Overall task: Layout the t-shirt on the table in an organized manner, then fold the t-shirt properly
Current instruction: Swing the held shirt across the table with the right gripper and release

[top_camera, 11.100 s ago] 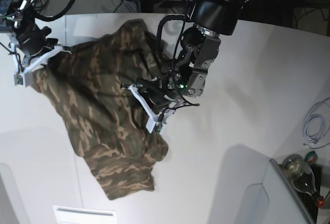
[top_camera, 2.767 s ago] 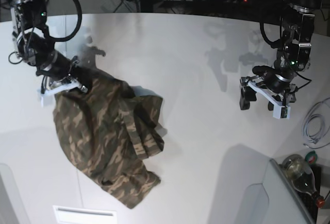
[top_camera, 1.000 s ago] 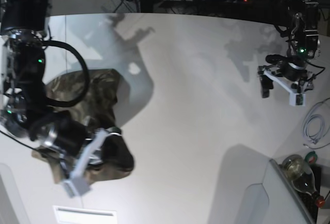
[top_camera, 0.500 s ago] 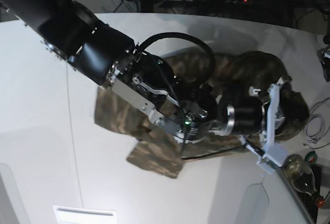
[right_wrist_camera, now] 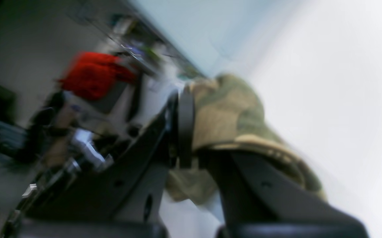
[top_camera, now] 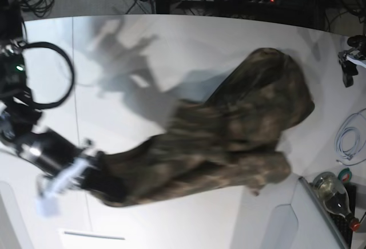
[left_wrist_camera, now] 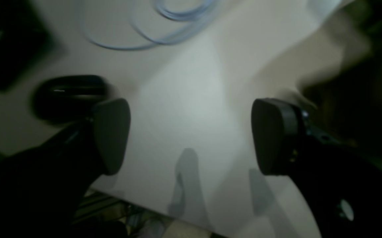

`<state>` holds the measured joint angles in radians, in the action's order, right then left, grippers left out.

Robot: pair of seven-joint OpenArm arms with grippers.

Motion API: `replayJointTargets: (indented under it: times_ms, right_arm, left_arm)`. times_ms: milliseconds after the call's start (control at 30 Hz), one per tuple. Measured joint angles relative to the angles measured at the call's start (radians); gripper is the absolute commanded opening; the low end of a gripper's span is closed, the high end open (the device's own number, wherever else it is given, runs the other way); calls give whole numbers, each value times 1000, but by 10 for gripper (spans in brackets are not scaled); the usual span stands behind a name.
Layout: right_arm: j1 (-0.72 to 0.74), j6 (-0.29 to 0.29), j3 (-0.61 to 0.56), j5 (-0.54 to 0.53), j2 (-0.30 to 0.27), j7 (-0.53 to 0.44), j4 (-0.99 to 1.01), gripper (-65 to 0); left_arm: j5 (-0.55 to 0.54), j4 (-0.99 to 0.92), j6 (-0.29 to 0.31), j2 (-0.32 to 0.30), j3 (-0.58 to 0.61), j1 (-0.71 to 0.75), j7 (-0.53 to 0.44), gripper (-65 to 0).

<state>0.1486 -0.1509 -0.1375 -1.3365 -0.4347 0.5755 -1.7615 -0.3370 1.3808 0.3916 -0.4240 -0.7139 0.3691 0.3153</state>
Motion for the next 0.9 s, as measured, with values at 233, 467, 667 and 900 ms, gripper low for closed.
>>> replayJointTargets:
  times_ms: [233, 467, 667, 900]
  right_arm:
    - [-189, -187, 195, 178, -25, 72, 269, -650]
    - [-183, -237, 320, 444, 106, 78, 538, -636]
    - [-116, -235, 541, 591, 107, 68, 544, -404]
    - [-80, -232, 706, 718, 107, 195, 498, -105]
  left_arm:
    - [0, 0, -2, 3, 98, -27, -3, -102]
    - [0, 0, 2, 21, 94, -33, 0, -102]
    - [0, 0, -2, 17, 93, -34, -8, -102]
    - [0, -1, -2, 19, 93, -31, -7, -102]
